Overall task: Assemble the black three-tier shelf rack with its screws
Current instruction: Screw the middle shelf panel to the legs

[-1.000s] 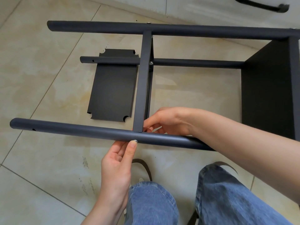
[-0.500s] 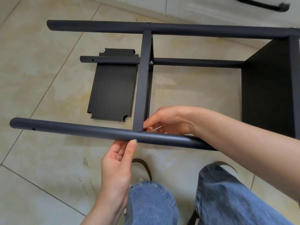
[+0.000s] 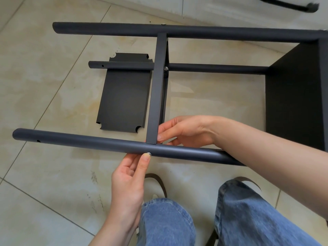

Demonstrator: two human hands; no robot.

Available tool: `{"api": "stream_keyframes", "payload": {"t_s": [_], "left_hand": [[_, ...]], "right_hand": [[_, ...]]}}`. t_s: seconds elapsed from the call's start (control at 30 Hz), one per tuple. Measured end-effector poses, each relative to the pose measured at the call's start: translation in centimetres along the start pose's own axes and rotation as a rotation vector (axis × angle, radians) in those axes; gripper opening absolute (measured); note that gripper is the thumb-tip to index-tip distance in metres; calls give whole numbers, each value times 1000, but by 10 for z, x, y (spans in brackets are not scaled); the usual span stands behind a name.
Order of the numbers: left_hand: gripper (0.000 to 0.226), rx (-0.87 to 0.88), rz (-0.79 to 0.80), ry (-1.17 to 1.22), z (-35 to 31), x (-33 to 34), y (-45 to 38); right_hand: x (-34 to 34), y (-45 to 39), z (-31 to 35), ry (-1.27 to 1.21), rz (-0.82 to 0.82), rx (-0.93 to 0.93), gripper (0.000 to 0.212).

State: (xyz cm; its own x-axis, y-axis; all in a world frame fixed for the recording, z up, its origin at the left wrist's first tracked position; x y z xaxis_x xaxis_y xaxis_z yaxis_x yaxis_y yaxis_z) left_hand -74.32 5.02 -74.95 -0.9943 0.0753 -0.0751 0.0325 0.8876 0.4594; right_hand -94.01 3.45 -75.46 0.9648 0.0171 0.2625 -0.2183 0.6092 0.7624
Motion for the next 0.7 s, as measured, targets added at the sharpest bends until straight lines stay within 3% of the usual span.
{"api": "stream_keyframes", "payload": {"t_s": [0.7], "left_hand": [[44, 16, 4, -9, 2, -1, -1]], "right_hand": [[7, -1, 4, 116, -207, 98, 31]]}}
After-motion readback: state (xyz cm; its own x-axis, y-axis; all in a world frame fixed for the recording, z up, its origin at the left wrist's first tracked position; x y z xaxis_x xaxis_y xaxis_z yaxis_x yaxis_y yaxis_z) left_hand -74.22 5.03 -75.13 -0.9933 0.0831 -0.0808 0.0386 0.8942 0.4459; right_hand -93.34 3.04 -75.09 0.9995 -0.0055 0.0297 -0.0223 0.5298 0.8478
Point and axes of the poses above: each hand's wrist, its own y-axis away from the middle knuckle, its own x-axis out of the palm, z = x × y, the point moved 2 cm from there along -y, towards the middle knuckle, and after that the axes turned 11 degrees about -z, right-handed, at the moved point
